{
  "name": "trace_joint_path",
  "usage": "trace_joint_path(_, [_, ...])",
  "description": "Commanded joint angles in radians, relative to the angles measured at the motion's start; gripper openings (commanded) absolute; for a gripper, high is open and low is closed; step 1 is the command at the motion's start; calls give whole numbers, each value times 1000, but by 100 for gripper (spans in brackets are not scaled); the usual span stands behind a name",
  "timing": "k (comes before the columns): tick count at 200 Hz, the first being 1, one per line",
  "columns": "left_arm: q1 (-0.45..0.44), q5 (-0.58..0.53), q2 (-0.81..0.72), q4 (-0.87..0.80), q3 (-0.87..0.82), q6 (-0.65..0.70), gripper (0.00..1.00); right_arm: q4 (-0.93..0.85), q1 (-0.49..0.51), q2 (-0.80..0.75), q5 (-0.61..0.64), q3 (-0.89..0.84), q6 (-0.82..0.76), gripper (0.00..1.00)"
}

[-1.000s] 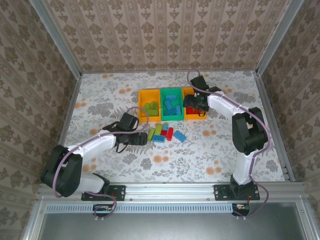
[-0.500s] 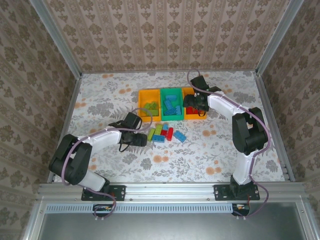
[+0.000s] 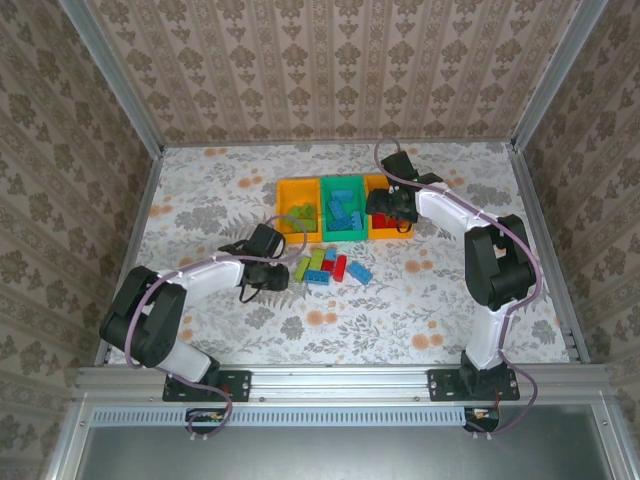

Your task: Sort the legos into containers by color

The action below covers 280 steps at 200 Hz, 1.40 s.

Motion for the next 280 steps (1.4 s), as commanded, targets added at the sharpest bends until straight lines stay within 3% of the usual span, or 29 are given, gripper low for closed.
trace_joint_path(1, [0,3,-48,-11,34,-3,29,-23,1,-38,-23,-32,9,83])
trace_joint_path(62, [32,-11,-91,-44,192,51,29,37,57,-152,1,-99,-13,82])
trace_joint_path(179, [152,122,321,-23,596,73,36,56,96,-259,1,-243,3,82])
trace_joint_path(196, [151,131,320,-15,598,58,44,51,108,-267,-3,-264,-10,82])
trace_joint_path(235, [127,135,246,26,524,53,50,44,162,-306,0,-336,-7,82])
trace_joint_path(280, [119,139,180,42,452,45,56,78,228,-326,-47,-412,-188,82])
